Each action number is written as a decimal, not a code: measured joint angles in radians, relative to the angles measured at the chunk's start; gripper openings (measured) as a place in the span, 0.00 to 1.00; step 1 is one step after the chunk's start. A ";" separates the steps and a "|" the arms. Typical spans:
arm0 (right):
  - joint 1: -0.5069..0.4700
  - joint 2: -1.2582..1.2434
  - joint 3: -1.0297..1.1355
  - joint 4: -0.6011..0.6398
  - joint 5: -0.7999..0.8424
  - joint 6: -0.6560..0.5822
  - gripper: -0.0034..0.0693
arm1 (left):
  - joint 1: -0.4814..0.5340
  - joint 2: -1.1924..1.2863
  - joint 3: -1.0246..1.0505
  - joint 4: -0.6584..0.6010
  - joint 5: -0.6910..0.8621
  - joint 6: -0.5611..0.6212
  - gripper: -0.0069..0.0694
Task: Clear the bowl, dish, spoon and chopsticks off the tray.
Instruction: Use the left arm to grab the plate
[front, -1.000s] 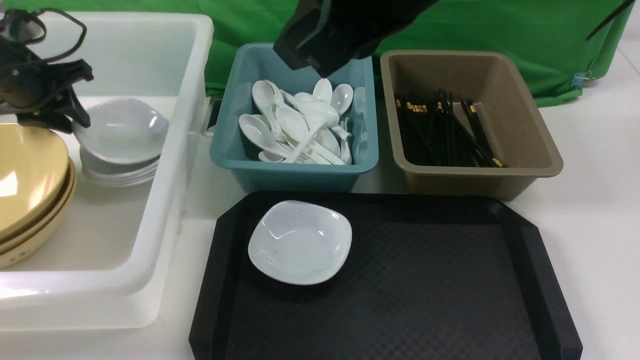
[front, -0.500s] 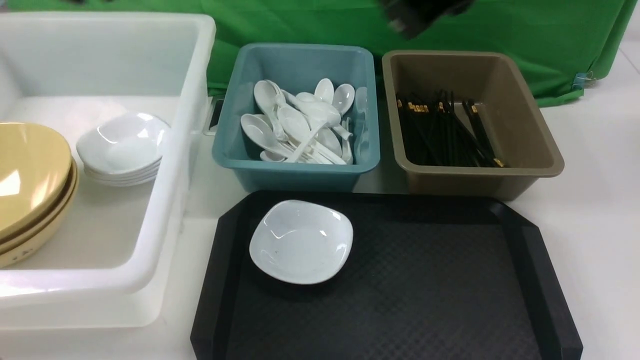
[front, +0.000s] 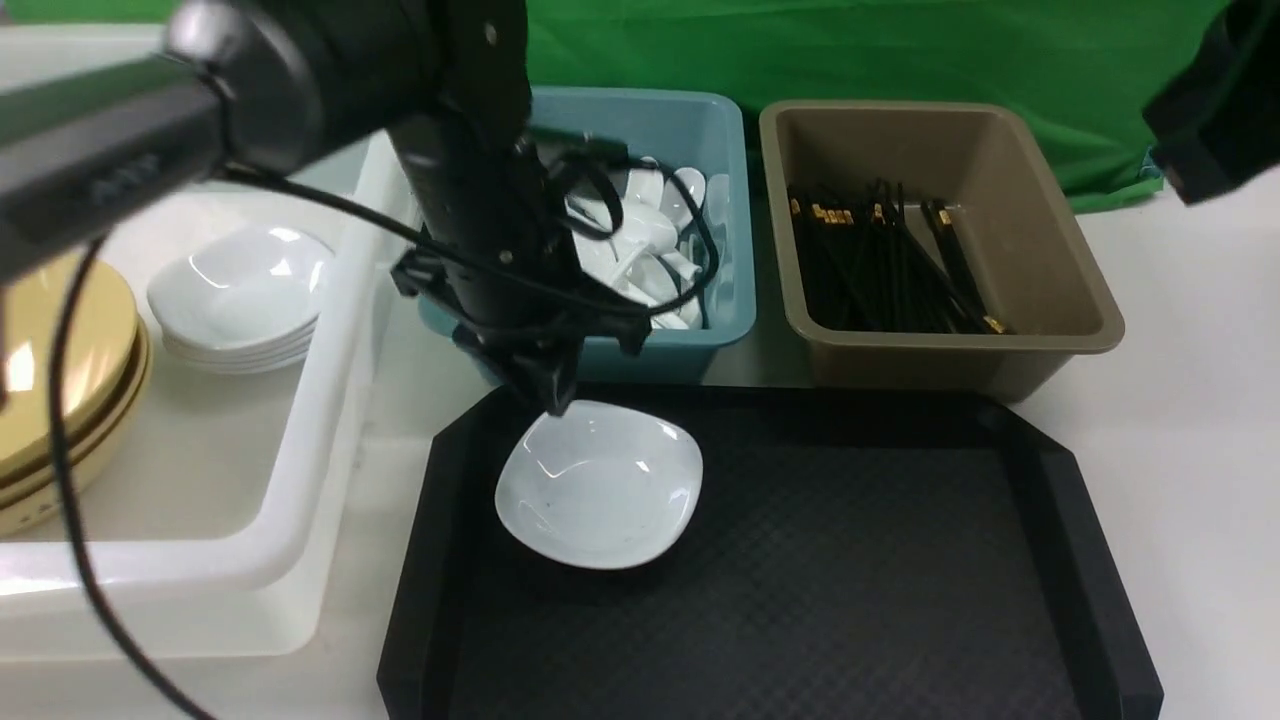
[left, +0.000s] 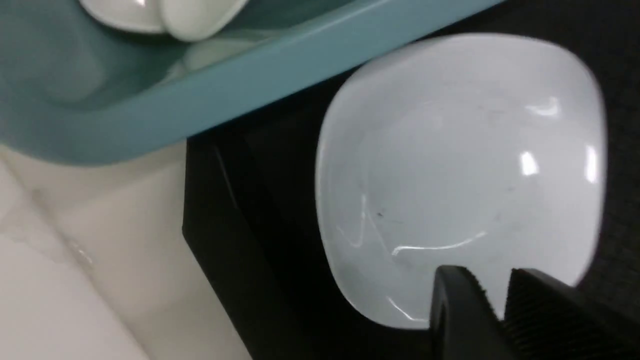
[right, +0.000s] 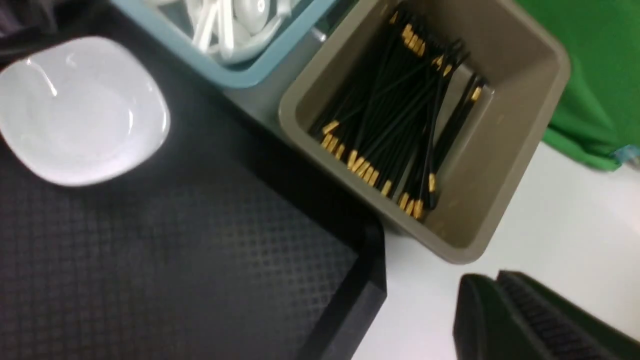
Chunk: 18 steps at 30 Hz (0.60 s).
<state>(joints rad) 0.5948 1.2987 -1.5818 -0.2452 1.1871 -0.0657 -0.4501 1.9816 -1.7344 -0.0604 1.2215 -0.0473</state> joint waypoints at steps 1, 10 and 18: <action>0.000 -0.008 0.007 0.001 -0.007 0.001 0.08 | 0.000 0.024 0.000 0.004 0.000 -0.008 0.36; 0.000 -0.022 0.016 0.002 -0.023 0.008 0.08 | 0.000 0.145 0.002 0.078 -0.040 -0.060 0.72; 0.000 -0.022 0.016 0.003 -0.024 0.012 0.08 | 0.013 0.211 0.003 0.043 -0.063 -0.061 0.72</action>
<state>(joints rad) 0.5945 1.2767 -1.5655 -0.2427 1.1632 -0.0535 -0.4366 2.1930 -1.7318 -0.0175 1.1590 -0.1086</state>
